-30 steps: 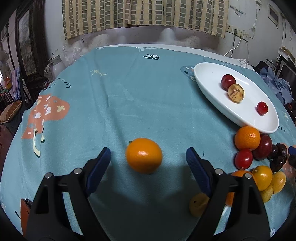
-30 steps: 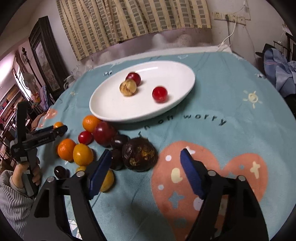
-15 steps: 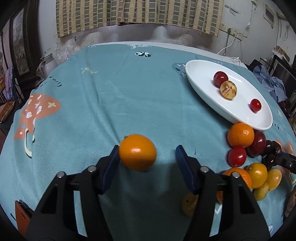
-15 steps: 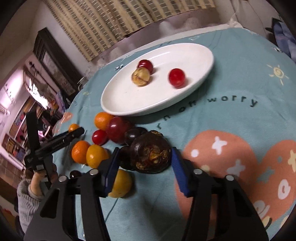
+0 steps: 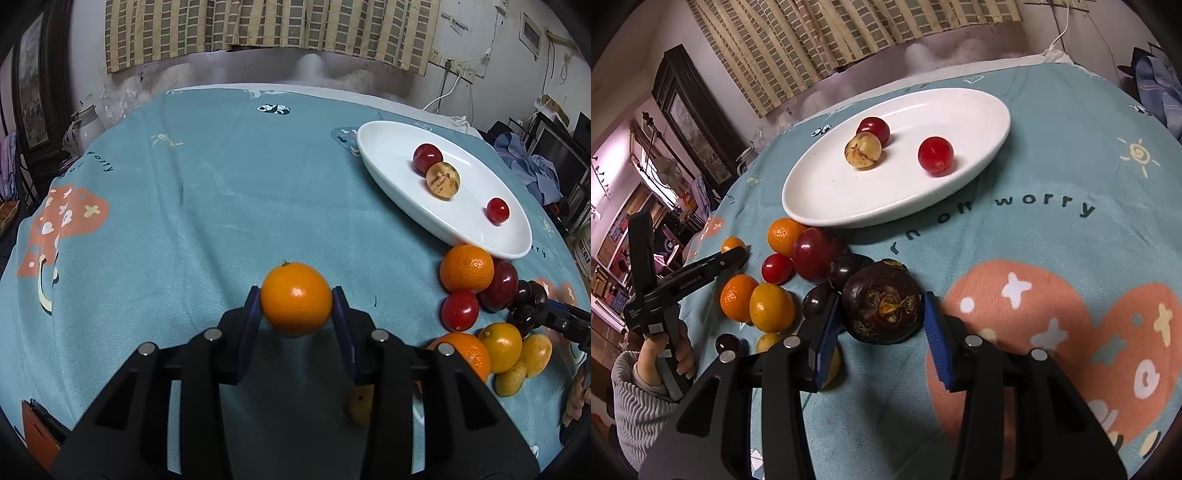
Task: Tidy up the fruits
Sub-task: 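Place the orange and the dark purple fruit on the white plate, opening both tools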
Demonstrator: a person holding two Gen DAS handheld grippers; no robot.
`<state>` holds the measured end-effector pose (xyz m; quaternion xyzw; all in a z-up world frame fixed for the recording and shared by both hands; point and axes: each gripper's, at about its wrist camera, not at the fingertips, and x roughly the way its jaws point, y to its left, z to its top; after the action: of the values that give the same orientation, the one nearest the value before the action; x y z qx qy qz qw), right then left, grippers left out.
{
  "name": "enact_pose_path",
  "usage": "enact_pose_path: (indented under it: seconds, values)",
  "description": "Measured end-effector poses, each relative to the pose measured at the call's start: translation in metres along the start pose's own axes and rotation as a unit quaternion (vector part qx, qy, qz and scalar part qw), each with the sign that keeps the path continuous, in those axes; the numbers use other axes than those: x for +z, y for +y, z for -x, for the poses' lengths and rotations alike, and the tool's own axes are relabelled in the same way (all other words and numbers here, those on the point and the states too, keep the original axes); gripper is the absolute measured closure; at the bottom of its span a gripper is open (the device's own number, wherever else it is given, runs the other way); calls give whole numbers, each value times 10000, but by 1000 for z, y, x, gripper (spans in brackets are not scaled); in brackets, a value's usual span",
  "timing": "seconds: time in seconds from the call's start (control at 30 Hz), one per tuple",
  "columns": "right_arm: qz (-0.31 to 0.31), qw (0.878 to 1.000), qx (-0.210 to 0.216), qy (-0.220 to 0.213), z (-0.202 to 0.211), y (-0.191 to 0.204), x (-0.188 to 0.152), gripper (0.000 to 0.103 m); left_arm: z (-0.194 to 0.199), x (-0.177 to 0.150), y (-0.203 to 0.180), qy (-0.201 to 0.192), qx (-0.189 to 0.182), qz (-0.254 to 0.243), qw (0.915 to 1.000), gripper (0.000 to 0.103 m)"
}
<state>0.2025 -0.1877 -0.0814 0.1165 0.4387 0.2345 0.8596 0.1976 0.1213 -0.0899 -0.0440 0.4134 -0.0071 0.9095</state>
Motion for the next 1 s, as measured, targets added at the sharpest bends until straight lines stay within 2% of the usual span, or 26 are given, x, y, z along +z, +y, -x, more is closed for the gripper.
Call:
enact_pose_path:
  seconds: [0.13, 0.23, 0.3, 0.4, 0.53, 0.63, 0.73, 0.77, 0.8, 0.83, 0.87, 0.93, 1.0]
  values:
    - [-72, 9997, 78, -202, 12, -3, 4, 58, 6, 0, -2, -129, -117, -2, 9998, 64]
    - [-132, 9997, 99, -169, 11, -6, 4, 58, 10, 0, -4, -196, -146, -1, 9997, 64]
    - [-127, 9996, 149, -220, 14, -5, 6, 58, 16, 2, -5, -262, -301, 53, 9992, 64]
    - [-76, 9983, 233, -535, 31, 1, 14, 58, 29, 11, -17, -469, -483, -8, 9977, 64]
    - [-14, 9969, 171, -767, 36, 8, 49, 58, 32, 48, -54, -572, -831, -206, 9947, 64]
    - [-107, 9970, 139, -752, 19, 7, 79, 58, 19, 71, -90, -581, -821, -538, 9935, 64]
    - [-192, 9978, 74, -622, -6, 2, 90, 57, -7, 81, -113, -463, -734, -698, 9938, 64]
    - [-273, 9979, 83, -585, -10, -2, 90, 55, -14, 81, -115, -392, -739, -694, 9941, 63]
    - [-367, 9978, 95, -541, -16, -5, 89, 51, -23, 81, -117, -311, -709, -680, 9947, 56]
    - [-444, 9977, 95, -498, -20, -7, 89, 29, -30, 78, -116, -274, -676, -643, 9953, 43]
    - [-502, 9974, 66, -511, -19, -10, 88, 19, -32, 76, -114, -272, -708, -619, 9952, 40]
    - [-465, 9959, 96, -766, -8, -13, 89, 19, -30, 74, -108, -253, -781, -587, 9949, 41]
    - [-494, 9935, 105, -1022, 9, -14, 90, 19, -20, 72, -99, -398, -771, -481, 9951, 40]
